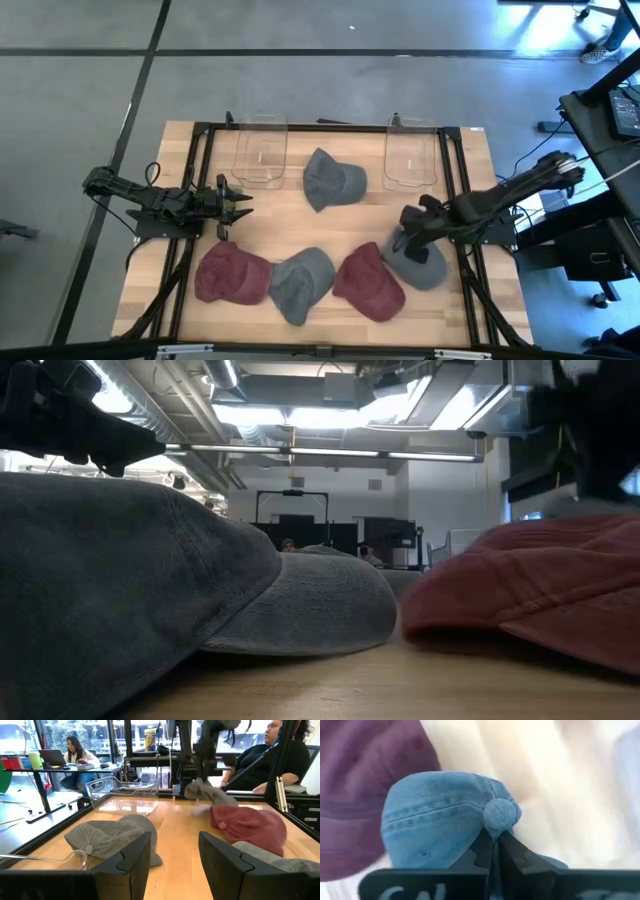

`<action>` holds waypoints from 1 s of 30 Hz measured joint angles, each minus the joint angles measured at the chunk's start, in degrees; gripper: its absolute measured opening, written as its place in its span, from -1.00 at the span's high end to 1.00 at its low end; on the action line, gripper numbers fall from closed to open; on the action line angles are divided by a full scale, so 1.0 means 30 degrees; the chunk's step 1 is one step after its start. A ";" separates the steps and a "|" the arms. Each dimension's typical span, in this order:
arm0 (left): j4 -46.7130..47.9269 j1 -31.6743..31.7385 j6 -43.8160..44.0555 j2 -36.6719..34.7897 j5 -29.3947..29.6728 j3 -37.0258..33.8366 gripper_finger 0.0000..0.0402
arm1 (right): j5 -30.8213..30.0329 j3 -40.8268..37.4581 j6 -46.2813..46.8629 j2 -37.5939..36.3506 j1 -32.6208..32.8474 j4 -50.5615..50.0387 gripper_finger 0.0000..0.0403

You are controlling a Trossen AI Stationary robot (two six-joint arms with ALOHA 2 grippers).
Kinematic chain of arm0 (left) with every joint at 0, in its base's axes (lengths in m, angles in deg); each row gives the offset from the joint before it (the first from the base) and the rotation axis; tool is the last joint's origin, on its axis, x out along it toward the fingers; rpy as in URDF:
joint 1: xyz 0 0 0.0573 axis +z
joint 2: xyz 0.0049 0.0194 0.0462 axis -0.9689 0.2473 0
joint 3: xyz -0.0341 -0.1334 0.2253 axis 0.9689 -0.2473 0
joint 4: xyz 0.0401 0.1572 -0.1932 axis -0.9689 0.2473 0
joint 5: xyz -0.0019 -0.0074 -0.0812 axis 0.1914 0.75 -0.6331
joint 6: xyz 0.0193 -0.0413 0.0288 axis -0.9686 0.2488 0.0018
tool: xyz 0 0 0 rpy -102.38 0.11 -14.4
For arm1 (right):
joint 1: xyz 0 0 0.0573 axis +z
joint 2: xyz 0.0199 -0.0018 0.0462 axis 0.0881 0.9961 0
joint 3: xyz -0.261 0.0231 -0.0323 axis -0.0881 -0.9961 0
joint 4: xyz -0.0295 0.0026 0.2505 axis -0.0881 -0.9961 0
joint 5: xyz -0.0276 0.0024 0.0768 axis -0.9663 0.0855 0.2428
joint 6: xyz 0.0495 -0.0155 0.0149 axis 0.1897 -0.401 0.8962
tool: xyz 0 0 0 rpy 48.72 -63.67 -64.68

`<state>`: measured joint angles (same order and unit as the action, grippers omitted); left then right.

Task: Pick & Place hat
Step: Put the bottom right gray cap into the right transparent bin

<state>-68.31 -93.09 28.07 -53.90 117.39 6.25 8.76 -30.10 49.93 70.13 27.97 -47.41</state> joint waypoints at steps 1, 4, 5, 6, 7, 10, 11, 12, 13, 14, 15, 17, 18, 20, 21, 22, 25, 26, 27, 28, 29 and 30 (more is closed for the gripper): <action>-0.0002 -0.0001 -0.0005 -0.0005 0.0000 -0.0006 0.20 | -0.0658 0.0652 -0.0149 -0.0217 0.0000 -0.0398 0.94; -0.0004 0.0001 -0.0007 -0.0007 0.0000 -0.0001 0.20 | -0.2824 0.2813 -0.0666 -0.0608 0.0015 -0.2025 0.94; 0.0000 -0.0002 -0.0007 0.0000 0.0000 -0.0003 0.20 | -0.3694 0.3554 -0.0772 -0.0628 0.0015 -0.2629 0.94; 0.0000 0.0001 -0.0007 -0.0007 0.0003 0.0001 0.20 | -0.4546 0.4290 -0.1011 -0.0630 0.0009 -0.3140 0.94; -0.0003 0.0000 -0.0008 -0.0001 0.0007 -0.0001 0.20 | -0.5387 0.5045 -0.1385 -0.0630 0.0007 -0.3536 0.94; 0.0000 0.0000 -0.0016 -0.0001 0.0007 0.0001 0.20 | -0.7982 0.7204 -0.2750 -0.0644 -0.0095 -0.4148 0.94; 0.0000 -0.0003 -0.0093 -0.0007 0.0008 -0.0002 0.20 | -0.8796 0.7918 -0.3374 -0.0644 -0.0185 -0.4124 0.94; -0.0007 -0.0006 -0.0306 -0.0007 0.0007 -0.0006 0.20 | -0.9642 0.8605 -0.4076 -0.0644 -0.0287 -0.4085 0.94; -0.0001 0.0001 -0.0534 -0.0003 0.0015 0.0001 0.20 | -1.0610 0.9209 -0.4744 -0.0644 -0.0408 -0.4074 0.94; 0.0000 -0.0006 -0.0771 -0.0001 0.0015 -0.0005 0.20 | -1.1677 0.9718 -0.5318 -0.0652 -0.0582 -0.4088 0.94; -0.0002 -0.0006 -0.0940 -0.0002 0.0015 0.0001 0.20 | -1.2758 1.0138 -0.5898 -0.0659 -0.0813 -0.4088 0.94; -0.0001 0.0000 -0.1001 -0.0006 0.0015 0.0000 0.20 | -1.4780 1.0685 -0.6870 -0.0666 -0.1440 -0.4283 0.94; 0.0000 -0.0002 -0.1002 -0.0003 0.0018 -0.0002 0.20 | -1.5617 1.0753 -0.7312 -0.0687 -0.1817 -0.4339 0.94; 0.0000 -0.0006 -0.1013 -0.0007 0.0019 -0.0002 0.20 | -1.6789 1.0749 -0.7756 -0.0821 -0.2692 -0.4442 0.94; -0.0005 -0.0004 -0.1013 -0.0003 0.0022 -0.0001 0.20 | -1.6987 1.0749 -0.7767 -0.0891 -0.3216 -0.4517 0.94; -0.0006 0.0001 -0.1006 -0.0001 0.0022 -0.0005 0.20 | -1.6980 1.0749 -0.7757 -0.0997 -0.3811 -0.4594 0.94; -0.0002 0.0001 -0.1111 -0.0002 0.0016 -0.0004 0.20 | -1.7069 1.0604 -0.8199 -0.1329 -0.5608 -0.4795 0.94; 0.0000 -0.0003 -0.1269 -0.0003 0.0017 -0.0002 0.20 | -1.7075 1.0384 -0.8442 -0.1494 -0.6191 -0.4779 0.94; 0.0000 -0.0002 -0.1368 0.0000 0.0018 0.0001 0.20 | -1.7044 1.0073 -0.8664 -0.1688 -0.6784 -0.4647 0.94; -0.0005 0.0001 -0.1377 -0.0007 0.0022 -0.0006 0.20 | -1.7015 0.9657 -0.8922 -0.1914 -0.7407 -0.4352 0.94; 0.0000 -0.0006 -0.1370 -0.0007 0.0022 -0.0005 0.20 | -1.6973 0.9117 -0.9300 -0.2167 -0.7994 -0.3962 0.94; -0.0001 0.0001 -0.1363 -0.0007 0.0022 -0.0005 0.20 | -1.6903 0.8471 -0.9789 -0.2448 -0.8586 -0.3361 0.94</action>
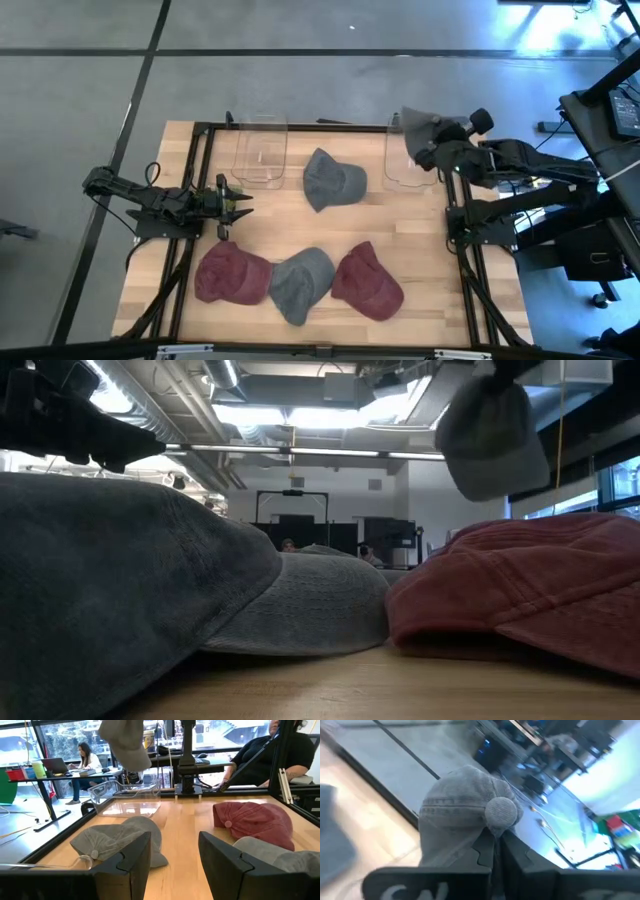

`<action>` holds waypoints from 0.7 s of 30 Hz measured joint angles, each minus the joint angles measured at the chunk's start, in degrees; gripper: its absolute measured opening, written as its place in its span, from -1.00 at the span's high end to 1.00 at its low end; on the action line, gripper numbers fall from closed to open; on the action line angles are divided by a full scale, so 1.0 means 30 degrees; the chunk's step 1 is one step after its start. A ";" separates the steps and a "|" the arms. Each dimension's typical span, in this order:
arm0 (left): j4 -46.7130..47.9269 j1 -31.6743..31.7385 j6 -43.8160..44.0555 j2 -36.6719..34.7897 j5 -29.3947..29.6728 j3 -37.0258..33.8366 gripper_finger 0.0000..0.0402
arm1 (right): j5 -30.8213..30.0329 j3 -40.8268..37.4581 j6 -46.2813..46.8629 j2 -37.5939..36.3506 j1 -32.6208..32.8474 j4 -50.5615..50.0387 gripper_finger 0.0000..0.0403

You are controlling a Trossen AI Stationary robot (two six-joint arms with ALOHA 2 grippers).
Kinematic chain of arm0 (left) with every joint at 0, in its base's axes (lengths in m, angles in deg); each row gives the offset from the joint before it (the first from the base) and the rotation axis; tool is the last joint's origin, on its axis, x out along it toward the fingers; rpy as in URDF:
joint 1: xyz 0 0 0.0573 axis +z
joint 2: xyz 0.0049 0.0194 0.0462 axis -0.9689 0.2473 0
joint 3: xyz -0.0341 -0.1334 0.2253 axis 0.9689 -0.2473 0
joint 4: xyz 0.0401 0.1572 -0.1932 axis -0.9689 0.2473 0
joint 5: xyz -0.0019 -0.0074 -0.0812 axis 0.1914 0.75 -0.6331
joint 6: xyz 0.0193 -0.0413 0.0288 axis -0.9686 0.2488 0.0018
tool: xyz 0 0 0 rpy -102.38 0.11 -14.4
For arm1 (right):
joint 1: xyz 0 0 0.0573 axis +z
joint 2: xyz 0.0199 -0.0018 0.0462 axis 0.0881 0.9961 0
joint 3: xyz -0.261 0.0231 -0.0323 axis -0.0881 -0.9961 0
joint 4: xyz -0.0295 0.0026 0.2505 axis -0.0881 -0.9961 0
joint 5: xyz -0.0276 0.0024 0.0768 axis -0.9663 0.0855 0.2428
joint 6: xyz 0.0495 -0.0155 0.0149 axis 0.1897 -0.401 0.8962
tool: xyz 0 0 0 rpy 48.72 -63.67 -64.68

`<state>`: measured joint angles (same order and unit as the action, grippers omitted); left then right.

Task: Pick & Place hat
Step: Put the bottom right gray cap into the right transparent bin

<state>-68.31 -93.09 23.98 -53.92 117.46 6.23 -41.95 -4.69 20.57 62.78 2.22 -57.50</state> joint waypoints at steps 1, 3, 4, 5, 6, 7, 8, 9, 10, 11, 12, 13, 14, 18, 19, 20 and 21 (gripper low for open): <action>-0.0007 -0.0007 0.0001 0.0000 0.0000 0.0007 0.20 | 0.0111 -0.0704 -0.0700 -0.0286 -0.0573 0.0858 0.94; -0.0005 -0.0005 0.0006 0.0005 0.0000 0.0007 0.20 | 0.0955 -0.2253 -0.2463 -0.0896 -0.1801 0.3158 0.94; -0.0006 -0.0001 0.0008 0.0004 -0.0003 0.0006 0.20 | 0.1699 -0.3046 -0.3515 -0.1172 -0.2432 0.4521 0.94; -0.0001 -0.0001 0.0012 0.0001 0.0000 0.0002 0.20 | 0.2527 -0.3852 -0.4541 -0.1428 -0.3110 0.6079 0.94; -0.0007 0.0000 0.0015 0.0004 0.0000 0.0007 0.20 | 0.3381 -0.4652 -0.5557 -0.1631 -0.3789 0.7731 0.94; -0.0005 -0.0005 0.0022 0.0005 0.0000 0.0001 0.20 | 0.4189 -0.5443 -0.6575 -0.1766 -0.4476 0.9360 0.94; -0.0003 0.0000 0.0028 0.0002 -0.0007 0.0005 0.20 | 0.4887 -0.6155 -0.7599 -0.1832 -0.5159 1.0849 0.94; -0.0002 0.0000 0.0043 0.0000 -0.0010 0.0007 0.20 | 0.5546 -0.6835 -0.8460 -0.1847 -0.5839 1.2206 0.94; -0.0004 -0.0005 0.0059 0.0007 -0.0025 0.0004 0.20 | 0.6284 -0.7440 -0.9277 -0.1810 -0.6505 1.3471 0.94; 0.0000 -0.0003 0.0066 0.0001 -0.0029 0.0007 0.20 | 0.7031 -0.7989 -0.9906 -0.1723 -0.7132 1.4558 0.94; 0.0001 0.0000 0.0075 0.0000 -0.0029 0.0005 0.20 | 0.7755 -0.8458 -1.0341 -0.1607 -0.7756 1.5431 0.94; -0.0007 0.0000 0.0128 0.0007 -0.0029 0.0007 0.20 | 0.8335 -0.8907 -1.0648 -0.1485 -0.8358 1.6199 0.94; 0.0001 0.0000 0.0212 0.0001 -0.0030 0.0006 0.20 | 0.8737 -0.9237 -1.0895 -0.1379 -0.8918 1.6693 0.94; -0.0005 0.0000 0.0212 0.0006 -0.0036 -0.0001 0.20 | 0.9020 -0.9794 -1.1534 -0.1047 -1.0622 1.7116 0.94; -0.0005 0.0000 0.0212 0.0006 -0.0036 0.0001 0.20 | 0.9087 -0.9802 -1.1629 -0.1009 -1.0953 1.7119 0.94; 0.0001 0.0000 0.0212 0.0007 -0.0036 -0.0001 0.20 | 0.9174 -0.9802 -1.1663 -0.1009 -1.1267 1.7181 0.94; -0.0007 0.0000 0.0212 0.0000 -0.0036 0.0003 0.20 | 0.9209 -0.9778 -1.1670 -0.1009 -1.1546 1.7175 0.94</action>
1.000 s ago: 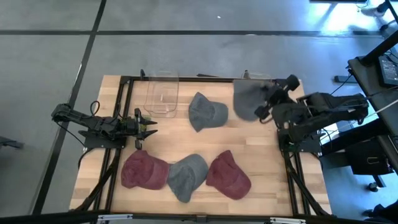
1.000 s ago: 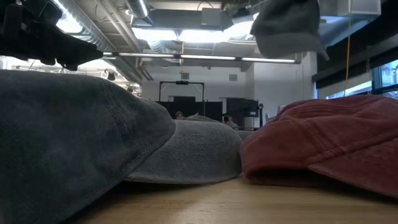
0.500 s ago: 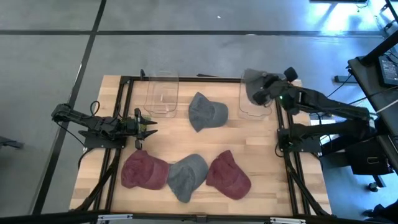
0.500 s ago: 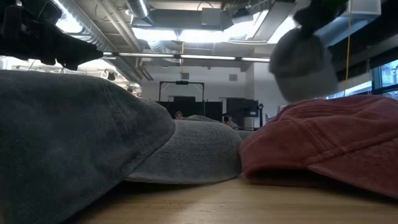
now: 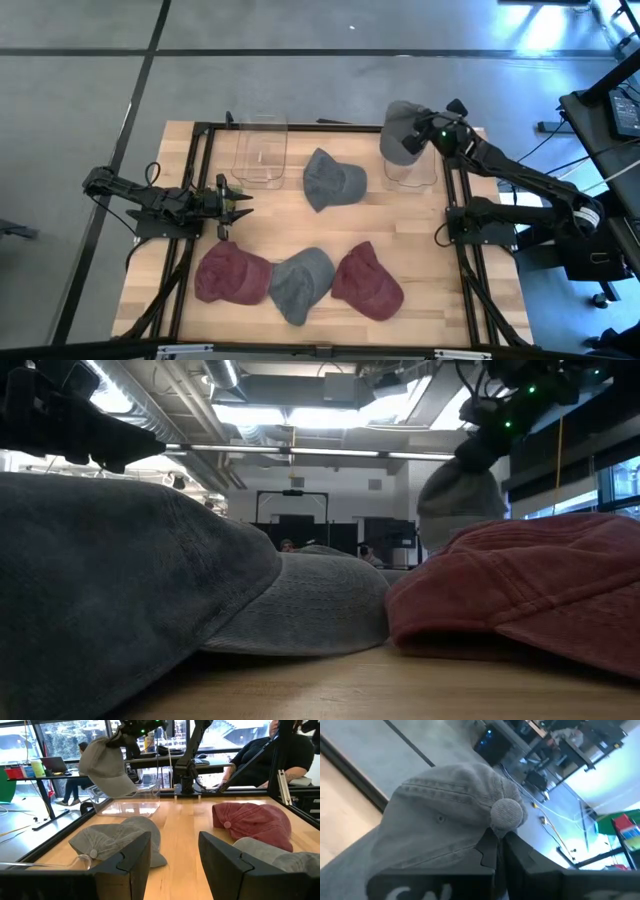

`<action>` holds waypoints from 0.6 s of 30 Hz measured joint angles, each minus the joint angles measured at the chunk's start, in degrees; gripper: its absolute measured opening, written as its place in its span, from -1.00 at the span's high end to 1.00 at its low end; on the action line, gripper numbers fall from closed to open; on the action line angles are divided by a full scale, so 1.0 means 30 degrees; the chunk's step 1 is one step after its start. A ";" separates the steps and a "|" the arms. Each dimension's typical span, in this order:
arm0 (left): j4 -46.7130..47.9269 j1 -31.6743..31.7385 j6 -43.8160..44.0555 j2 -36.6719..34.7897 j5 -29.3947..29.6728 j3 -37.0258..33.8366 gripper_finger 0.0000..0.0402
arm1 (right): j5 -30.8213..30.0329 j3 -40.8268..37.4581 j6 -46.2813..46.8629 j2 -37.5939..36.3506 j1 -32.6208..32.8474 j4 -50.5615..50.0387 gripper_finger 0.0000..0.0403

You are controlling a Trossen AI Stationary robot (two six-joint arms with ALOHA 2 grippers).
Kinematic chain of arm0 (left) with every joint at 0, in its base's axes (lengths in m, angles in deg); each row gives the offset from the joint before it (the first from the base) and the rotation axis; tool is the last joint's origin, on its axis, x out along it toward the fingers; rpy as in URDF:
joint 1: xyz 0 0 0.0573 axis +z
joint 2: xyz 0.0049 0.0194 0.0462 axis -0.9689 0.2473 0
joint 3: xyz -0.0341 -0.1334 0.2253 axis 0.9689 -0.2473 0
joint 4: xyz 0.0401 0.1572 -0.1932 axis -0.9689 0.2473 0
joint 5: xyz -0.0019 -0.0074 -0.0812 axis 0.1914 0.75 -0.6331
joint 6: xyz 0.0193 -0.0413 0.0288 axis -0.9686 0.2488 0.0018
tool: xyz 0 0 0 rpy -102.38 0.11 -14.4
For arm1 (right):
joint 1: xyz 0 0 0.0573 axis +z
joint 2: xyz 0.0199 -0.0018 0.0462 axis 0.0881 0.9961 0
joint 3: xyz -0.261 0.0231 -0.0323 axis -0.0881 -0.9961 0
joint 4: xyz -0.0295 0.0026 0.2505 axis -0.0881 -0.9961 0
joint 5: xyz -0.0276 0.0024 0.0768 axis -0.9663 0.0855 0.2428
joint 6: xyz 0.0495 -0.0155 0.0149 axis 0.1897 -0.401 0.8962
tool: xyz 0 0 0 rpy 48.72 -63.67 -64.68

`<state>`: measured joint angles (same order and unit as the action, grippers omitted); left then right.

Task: Pick & Place hat
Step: Put the bottom right gray cap into the right transparent bin

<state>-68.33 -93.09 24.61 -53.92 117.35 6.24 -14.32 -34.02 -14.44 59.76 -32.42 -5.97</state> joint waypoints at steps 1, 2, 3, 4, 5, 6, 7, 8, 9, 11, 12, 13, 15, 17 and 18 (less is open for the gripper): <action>0.0003 0.0000 -0.0016 0.0007 0.0007 0.0004 0.20 | 0.0001 0.0081 -0.0018 0.0000 -0.0271 -0.0020 0.94; 0.0006 0.0000 -0.0152 0.0006 0.0015 -0.0003 0.20 | 0.0005 0.0152 -0.0134 0.0000 -0.0536 0.0031 0.94; 0.0000 0.0000 -0.0299 0.0007 0.0015 -0.0003 0.20 | -0.0002 0.0187 -0.0424 0.0000 -0.0777 0.0075 0.94; 0.0007 0.0000 -0.0430 0.0007 0.0007 0.0004 0.20 | -0.0010 0.0194 -0.0879 0.0000 -0.0988 0.0036 0.94; 0.0007 -0.0001 -0.0459 0.0007 0.0015 -0.0003 0.20 | -0.0033 0.0194 -0.1208 0.0000 -0.1173 -0.0142 0.94; 0.0002 0.0000 -0.0459 0.0007 0.0015 -0.0002 0.20 | 0.0023 0.0194 -0.1464 0.0007 -0.1353 -0.0351 0.94; 0.0005 -0.0001 -0.0471 0.0006 0.0015 0.0000 0.20 | 0.0154 0.0194 -0.1783 0.0029 -0.1506 -0.0540 0.94; 0.0007 -0.0001 -0.0485 0.0007 0.0015 0.0002 0.20 | 0.0185 0.0194 -0.2026 0.0060 -0.1627 -0.0670 0.94; 0.0007 -0.0003 -0.0488 0.0007 0.0015 -0.0003 0.20 | 0.0183 0.0194 -0.2186 0.0115 -0.1728 -0.0707 0.94; 0.0007 0.0000 -0.0495 0.0007 0.0019 0.0001 0.20 | 0.0178 0.0194 -0.2533 0.0344 -0.1963 -0.0687 0.94; 0.0007 0.0000 -0.0495 0.0007 0.0022 -0.0003 0.20 | 0.0198 0.0194 -0.2672 0.0508 -0.2070 -0.0640 0.94; 0.0007 -0.0001 -0.0502 0.0007 0.0022 -0.0002 0.20 | 0.0299 0.0194 -0.2701 0.0702 -0.2195 -0.0610 0.94; 0.0007 -0.0007 -0.0503 0.0000 0.0022 0.0004 0.20 | 0.0815 0.0194 -0.2281 0.1138 -0.2388 -0.0604 0.94; 0.0007 -0.0001 -0.0503 0.0007 0.0022 0.0000 0.20 | 0.1560 0.0194 -0.1713 0.1690 -0.2512 -0.0526 0.94; 0.0007 -0.0007 -0.0503 0.0004 0.0022 0.0000 0.20 | 0.1934 0.0194 -0.1618 0.1998 -0.2533 -0.0377 0.94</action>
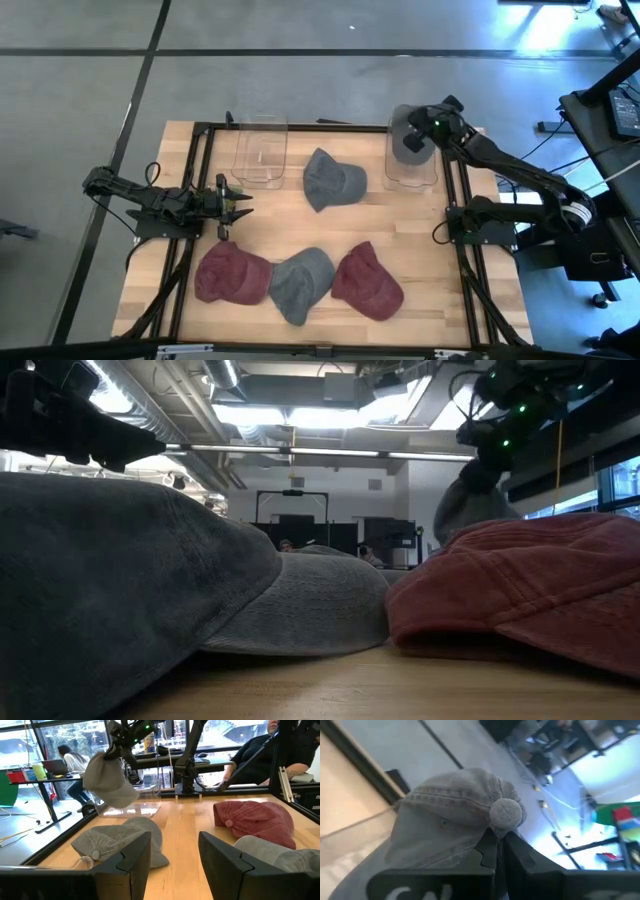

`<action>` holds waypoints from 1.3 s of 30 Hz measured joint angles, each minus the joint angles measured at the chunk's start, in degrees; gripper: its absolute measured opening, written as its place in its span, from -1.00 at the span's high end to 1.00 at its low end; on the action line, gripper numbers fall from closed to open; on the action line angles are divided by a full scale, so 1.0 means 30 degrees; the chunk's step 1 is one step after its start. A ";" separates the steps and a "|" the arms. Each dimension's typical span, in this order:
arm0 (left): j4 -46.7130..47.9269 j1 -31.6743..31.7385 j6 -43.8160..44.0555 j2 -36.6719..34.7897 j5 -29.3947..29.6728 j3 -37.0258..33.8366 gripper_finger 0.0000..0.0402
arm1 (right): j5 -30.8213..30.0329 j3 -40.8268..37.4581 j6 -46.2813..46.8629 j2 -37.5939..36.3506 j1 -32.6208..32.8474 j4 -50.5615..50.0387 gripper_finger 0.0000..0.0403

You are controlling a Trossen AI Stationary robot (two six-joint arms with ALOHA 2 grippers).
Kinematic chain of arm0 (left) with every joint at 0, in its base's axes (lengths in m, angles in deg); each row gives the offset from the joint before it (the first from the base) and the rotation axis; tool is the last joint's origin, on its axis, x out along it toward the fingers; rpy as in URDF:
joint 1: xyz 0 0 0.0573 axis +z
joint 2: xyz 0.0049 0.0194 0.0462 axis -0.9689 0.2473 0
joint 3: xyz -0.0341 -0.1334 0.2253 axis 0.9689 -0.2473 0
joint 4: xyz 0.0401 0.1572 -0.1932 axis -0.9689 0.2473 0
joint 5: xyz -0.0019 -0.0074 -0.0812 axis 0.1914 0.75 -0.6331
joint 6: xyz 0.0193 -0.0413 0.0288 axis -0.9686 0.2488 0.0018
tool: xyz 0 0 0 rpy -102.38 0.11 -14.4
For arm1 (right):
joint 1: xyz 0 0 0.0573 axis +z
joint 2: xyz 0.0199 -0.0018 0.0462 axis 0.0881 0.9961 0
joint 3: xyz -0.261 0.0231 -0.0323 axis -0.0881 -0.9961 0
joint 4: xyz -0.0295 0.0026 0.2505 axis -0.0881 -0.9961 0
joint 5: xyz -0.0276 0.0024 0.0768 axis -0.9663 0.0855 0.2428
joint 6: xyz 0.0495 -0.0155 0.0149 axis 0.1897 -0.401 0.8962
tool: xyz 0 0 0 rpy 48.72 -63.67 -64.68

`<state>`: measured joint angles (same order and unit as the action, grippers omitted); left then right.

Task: Pick & Place hat
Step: Put the bottom right gray cap into the right transparent bin, then put the right red cap into the left transparent bin

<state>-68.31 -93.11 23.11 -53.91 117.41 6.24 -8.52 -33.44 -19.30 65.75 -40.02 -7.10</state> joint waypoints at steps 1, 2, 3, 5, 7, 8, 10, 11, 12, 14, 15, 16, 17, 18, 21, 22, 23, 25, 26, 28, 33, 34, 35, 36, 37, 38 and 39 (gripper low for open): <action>0.0000 0.0007 0.0000 0.0003 0.0000 0.0002 0.20 | 0.0357 0.0000 0.0042 0.0312 -0.0009 0.0257 0.94; 0.0000 -0.0001 0.0000 0.0001 0.0000 -0.0002 0.20 | 0.0732 0.0000 -0.0009 0.0592 -0.0009 0.0588 0.94; 0.0000 0.0003 0.0003 0.0001 0.0003 0.0003 0.20 | 0.1044 0.0000 -0.0112 0.0791 -0.0009 0.0938 0.94; 0.0046 0.0004 0.0000 0.0000 0.0003 0.0004 0.20 | 0.1564 0.0000 -0.0606 0.1109 -0.0009 0.2087 0.94; 0.0087 0.0005 0.0000 0.0000 0.0007 0.0004 0.20 | 0.1662 0.0000 -0.1411 0.1405 -0.0013 0.2883 0.94; 0.0087 -0.0001 0.0000 0.0003 0.0007 0.0001 0.20 | 0.1620 0.0000 -0.1607 0.1576 -0.0070 0.3099 0.94; 0.0095 0.0005 0.0000 -0.0004 0.0000 0.0004 0.20 | 0.1639 0.0000 -0.1642 0.1859 -0.0191 0.3185 0.92; 0.0095 0.0006 0.0000 -0.0004 0.0007 0.0004 0.20 | 0.1724 0.0000 -0.1639 0.1978 -0.0218 0.3045 0.90; 0.0095 0.0003 0.0000 0.0003 0.0001 0.0004 0.20 | 0.1772 0.0000 -0.1636 0.2142 -0.0225 0.2938 0.87; 0.0095 0.0000 0.0000 0.0003 0.0000 0.0004 0.20 | 0.1790 0.0000 -0.1629 0.2516 -0.0227 0.2658 0.80; 0.0101 0.0005 0.0000 0.0002 0.0001 0.0004 0.20 | 0.1751 0.0000 -0.1635 0.2698 -0.0227 0.2562 0.77; 0.0102 0.0005 0.0000 0.0003 0.0000 0.0004 0.20 | 0.1687 0.0000 -0.1632 0.2870 -0.0227 0.2587 0.74; 0.0102 0.0007 0.0000 0.0000 0.0007 0.0004 0.20 | 0.1534 0.0000 -0.1636 0.3032 -0.0227 0.2635 0.70; 0.0102 0.0003 0.0000 0.0003 0.0004 0.0004 0.20 | 0.1197 0.0000 -0.1647 0.3198 -0.0227 0.2725 0.67; 0.0102 0.0006 0.0000 0.0003 0.0000 0.0004 0.20 | 0.0735 0.0000 -0.1939 0.3457 -0.0322 0.2708 0.55; 0.0102 0.0007 0.0000 0.0003 0.0000 0.0004 0.20 | 0.0693 0.0000 -0.1954 0.3459 -0.0328 0.2713 0.50; 0.0102 0.0007 0.0000 0.0003 -0.0006 0.0004 0.20 | 0.0690 0.0000 -0.1895 0.3403 -0.0329 0.2740 0.45; 0.0102 -0.0001 0.0106 0.0003 -0.0022 0.0004 0.20 | 0.0697 0.0000 -0.1497 0.3162 -0.0329 0.2753 0.32; 0.0085 0.0004 0.0341 0.0003 -0.0022 0.0004 0.20 | 0.0705 0.0000 -0.1284 0.2964 -0.0315 0.2759 0.26; -0.0029 0.0004 0.1075 0.0003 -0.0036 0.0004 0.20 | 0.0717 0.0000 -0.0693 0.2372 -0.0302 0.2694 0.13; -0.0124 0.0007 0.2164 0.0003 -0.0044 0.0004 0.20 | 0.0722 0.0000 0.0991 0.0527 -0.0242 0.1927 -0.11; -0.0117 0.0007 0.2164 -0.0004 -0.0051 0.0004 0.20 | 0.0725 0.0000 0.1566 0.0155 -0.0242 0.1798 -0.14; -0.0120 0.0007 0.2163 -0.0001 -0.0051 0.0004 0.20 | 0.0719 0.0000 0.2176 -0.0211 -0.0242 0.1608 -0.16; -0.0124 0.0004 0.2203 -0.0001 -0.0057 0.0004 0.20 | 0.0771 0.0000 0.2867 -0.0561 -0.0242 0.1465 -0.18; -0.0137 0.0001 0.2296 0.0003 -0.0064 0.0004 0.20 | 0.1092 0.0000 0.3552 -0.0897 -0.0215 0.1312 -0.19; -0.0208 0.0007 0.2529 0.0003 -0.0078 0.0004 0.20 | 0.1747 0.0000 0.3954 -0.1207 -0.0135 0.1090 -0.20; -0.0381 0.0002 0.2862 0.0003 -0.0077 0.0004 0.20 | 0.2792 0.0000 0.4058 -0.1515 0.0014 0.0811 -0.20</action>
<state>-69.45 -93.10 31.69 -53.90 117.18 6.25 -0.14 -33.44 -7.12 61.21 -39.98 -4.67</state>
